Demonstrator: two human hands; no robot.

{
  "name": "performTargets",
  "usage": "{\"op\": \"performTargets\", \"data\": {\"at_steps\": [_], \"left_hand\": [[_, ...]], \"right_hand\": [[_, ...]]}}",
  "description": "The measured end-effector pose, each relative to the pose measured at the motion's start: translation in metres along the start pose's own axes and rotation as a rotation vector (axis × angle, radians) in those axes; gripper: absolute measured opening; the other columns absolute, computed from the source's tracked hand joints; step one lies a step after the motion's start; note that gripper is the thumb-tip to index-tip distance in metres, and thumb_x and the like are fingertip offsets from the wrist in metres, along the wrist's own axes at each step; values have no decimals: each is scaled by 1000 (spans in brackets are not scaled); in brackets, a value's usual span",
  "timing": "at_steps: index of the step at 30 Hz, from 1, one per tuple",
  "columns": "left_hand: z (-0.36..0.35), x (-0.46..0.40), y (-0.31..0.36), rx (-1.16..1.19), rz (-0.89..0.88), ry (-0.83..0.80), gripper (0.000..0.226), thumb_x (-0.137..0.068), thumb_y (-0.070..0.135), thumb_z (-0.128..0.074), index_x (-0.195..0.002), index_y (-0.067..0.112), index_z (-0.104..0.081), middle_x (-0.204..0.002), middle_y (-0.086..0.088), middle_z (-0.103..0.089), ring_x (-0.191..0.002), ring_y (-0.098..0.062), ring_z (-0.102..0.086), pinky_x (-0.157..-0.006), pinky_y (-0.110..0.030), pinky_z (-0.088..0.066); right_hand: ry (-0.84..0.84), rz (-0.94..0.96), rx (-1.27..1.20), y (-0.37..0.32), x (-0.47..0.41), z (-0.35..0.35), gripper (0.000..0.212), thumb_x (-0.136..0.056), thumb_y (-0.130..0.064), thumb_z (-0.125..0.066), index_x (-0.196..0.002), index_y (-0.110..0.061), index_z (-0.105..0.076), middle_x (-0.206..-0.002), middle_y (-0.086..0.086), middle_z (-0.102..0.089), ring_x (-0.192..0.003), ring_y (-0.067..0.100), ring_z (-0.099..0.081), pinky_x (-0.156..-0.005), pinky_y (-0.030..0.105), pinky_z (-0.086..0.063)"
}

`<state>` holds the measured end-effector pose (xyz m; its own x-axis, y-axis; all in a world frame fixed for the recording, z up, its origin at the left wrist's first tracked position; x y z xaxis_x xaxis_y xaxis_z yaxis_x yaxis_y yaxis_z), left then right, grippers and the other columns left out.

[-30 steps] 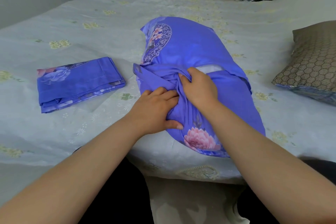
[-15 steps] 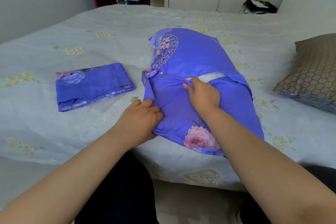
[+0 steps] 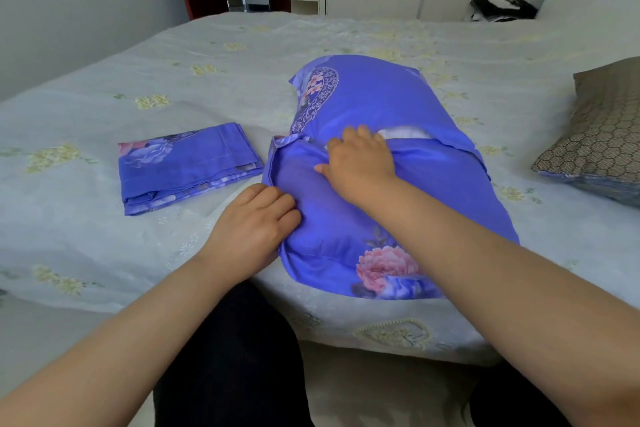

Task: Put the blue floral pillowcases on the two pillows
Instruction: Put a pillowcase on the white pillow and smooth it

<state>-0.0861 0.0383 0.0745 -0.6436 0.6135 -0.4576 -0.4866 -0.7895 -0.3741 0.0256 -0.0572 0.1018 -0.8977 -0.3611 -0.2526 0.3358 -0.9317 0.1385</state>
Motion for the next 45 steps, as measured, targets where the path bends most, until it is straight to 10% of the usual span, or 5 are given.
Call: {"op": "performTargets", "data": {"at_steps": [6,13,18,30,45], "left_hand": [[-18,17,-17,196,154,-236,31,-50,10,-72,-64,19,-47,-64,2,-55,-56,-27,-58,-46,-23,-31],[-36,40,-51,636,493,-926,63,-52,79,-57,-81,23,-55,-78,7,-61,-67,-9,-54,-65,-25,-43],[-30,-47,-73,701,654,-79,52,-93,53,-37,-129,17,-49,-132,-5,-53,-121,-23,-50,-103,-37,-37],[-111,-38,-43,442,515,-154,73,-89,60,-17,-151,22,-12,-158,-3,-15,-144,-22,-19,-114,-41,-26],[-59,-160,15,429,178,-81,92,-70,61,-65,-146,26,-27,-142,4,-41,-134,-21,-29,-109,-35,-15]], "right_hand": [[56,-95,-114,51,-25,7,46,-92,-54,-44,-105,-11,-50,-102,14,-64,-96,33,-59,-63,34,-34],[-6,-79,-41,64,-15,2,54,-90,-60,-42,-112,-12,-53,-114,12,-58,-112,31,-50,-93,42,-33],[-6,-19,-513,39,-16,0,35,-93,-48,-48,-77,-17,-40,-77,2,-50,-82,27,-50,-66,33,-32],[-465,-151,-374,169,9,-4,20,-87,-33,-65,-88,-15,-57,-75,-3,-48,-76,20,-47,-59,28,-33],[387,-12,-38,124,14,14,20,-82,-17,-44,-87,-10,-61,-81,9,-65,-83,32,-58,-66,36,-41]]}}
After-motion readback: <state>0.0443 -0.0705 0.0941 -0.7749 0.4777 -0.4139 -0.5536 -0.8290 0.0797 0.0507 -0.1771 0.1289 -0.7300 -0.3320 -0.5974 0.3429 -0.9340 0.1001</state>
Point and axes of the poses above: each hand's wrist, its own x-axis away from the middle knuckle, its own z-axis out of the back of the hand, y = z × x, the point moved 8 cm from there along -x, towards the middle knuckle
